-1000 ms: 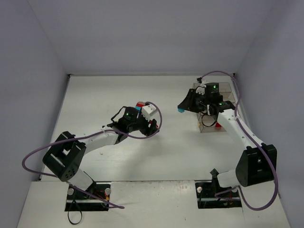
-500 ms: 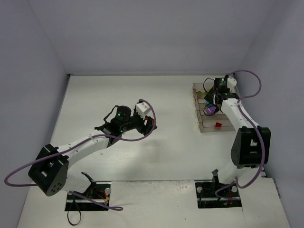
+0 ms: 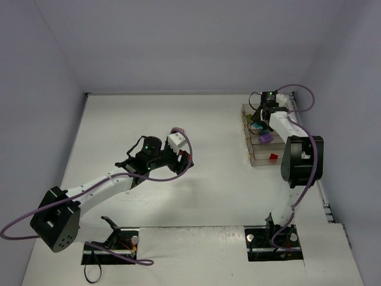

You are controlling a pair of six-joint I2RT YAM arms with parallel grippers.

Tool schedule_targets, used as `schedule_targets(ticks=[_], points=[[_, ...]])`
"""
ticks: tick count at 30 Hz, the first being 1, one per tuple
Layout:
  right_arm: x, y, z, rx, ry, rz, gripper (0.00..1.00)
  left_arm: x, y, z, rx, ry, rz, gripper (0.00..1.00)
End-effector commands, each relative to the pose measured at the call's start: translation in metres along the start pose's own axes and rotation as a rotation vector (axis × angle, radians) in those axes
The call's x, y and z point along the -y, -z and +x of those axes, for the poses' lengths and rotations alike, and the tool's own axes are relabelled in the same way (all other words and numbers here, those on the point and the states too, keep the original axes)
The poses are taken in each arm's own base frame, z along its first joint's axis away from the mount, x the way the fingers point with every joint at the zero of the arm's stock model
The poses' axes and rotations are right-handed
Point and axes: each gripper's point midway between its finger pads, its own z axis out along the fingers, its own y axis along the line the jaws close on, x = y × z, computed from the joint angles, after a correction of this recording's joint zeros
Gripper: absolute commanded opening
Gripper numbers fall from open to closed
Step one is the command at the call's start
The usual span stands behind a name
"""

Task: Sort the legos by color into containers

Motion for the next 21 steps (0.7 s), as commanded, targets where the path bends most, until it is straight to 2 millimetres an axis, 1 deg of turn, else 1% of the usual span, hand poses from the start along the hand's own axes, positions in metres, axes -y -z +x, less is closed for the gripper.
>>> schedule_targets(ticks=[1, 2, 3, 5, 6, 8, 9, 10, 12, 13, 14, 15, 17, 18, 19, 20, 21], points=[[-0.013, 0.005, -0.026, 0.059, -0.021, -0.041, 0.31, 0.008, 0.006, -0.033, 0.096, -0.068, 0.025, 0.22], [-0.014, 0.005, -0.025, 0.053, -0.015, -0.047, 0.34, 0.008, 0.006, -0.033, 0.094, -0.071, 0.027, 0.23], [-0.015, 0.005, -0.025, 0.050, -0.009, -0.052, 0.42, 0.008, 0.006, -0.033, 0.094, -0.072, 0.028, 0.23], [-0.018, 0.009, -0.027, 0.056, -0.002, -0.065, 0.48, 0.008, 0.004, -0.033, 0.092, -0.076, 0.032, 0.23], [-0.019, 0.011, -0.028, 0.058, 0.004, -0.070, 0.56, 0.008, 0.004, -0.035, 0.096, -0.079, 0.037, 0.23], [-0.023, 0.019, -0.035, 0.073, 0.018, -0.092, 0.61, 0.009, 0.002, -0.036, 0.096, -0.086, 0.041, 0.23], [-0.024, 0.023, -0.037, 0.079, 0.022, -0.100, 0.66, 0.009, 0.002, -0.038, 0.099, -0.092, 0.047, 0.23], [-0.026, 0.032, -0.044, 0.098, 0.033, -0.115, 0.69, 0.009, 0.001, -0.039, 0.101, -0.100, 0.048, 0.23], [-0.033, 0.045, -0.047, 0.099, 0.052, -0.164, 0.70, 0.009, 0.000, -0.043, 0.105, -0.111, 0.054, 0.24], [-0.039, 0.059, -0.052, 0.113, 0.076, -0.205, 0.70, 0.009, -0.001, -0.043, 0.105, -0.117, 0.055, 0.24], [-0.052, 0.071, -0.047, 0.084, 0.101, -0.294, 0.69, 0.009, -0.001, -0.045, 0.108, -0.123, 0.055, 0.24], [-0.062, 0.090, -0.050, 0.091, 0.122, -0.360, 0.68, 0.008, -0.001, -0.050, 0.121, -0.157, 0.052, 0.25], [-0.073, 0.106, -0.039, 0.061, 0.183, -0.457, 0.68, 0.006, -0.004, -0.053, 0.122, -0.184, 0.051, 0.26], [-0.085, 0.126, -0.031, 0.032, 0.208, -0.559, 0.68, 0.005, -0.005, -0.055, 0.123, -0.195, 0.050, 0.27], [-0.087, 0.130, -0.016, -0.007, 0.219, -0.596, 0.69, 0.004, -0.007, -0.061, 0.132, -0.218, 0.050, 0.27], [-0.091, 0.138, -0.008, -0.031, 0.228, -0.640, 0.70, 0.003, -0.011, -0.060, 0.127, -0.222, 0.053, 0.27], [-0.101, 0.155, 0.005, -0.071, 0.248, -0.724, 0.70, 0.003, -0.012, -0.068, 0.141, -0.240, 0.059, 0.28]])
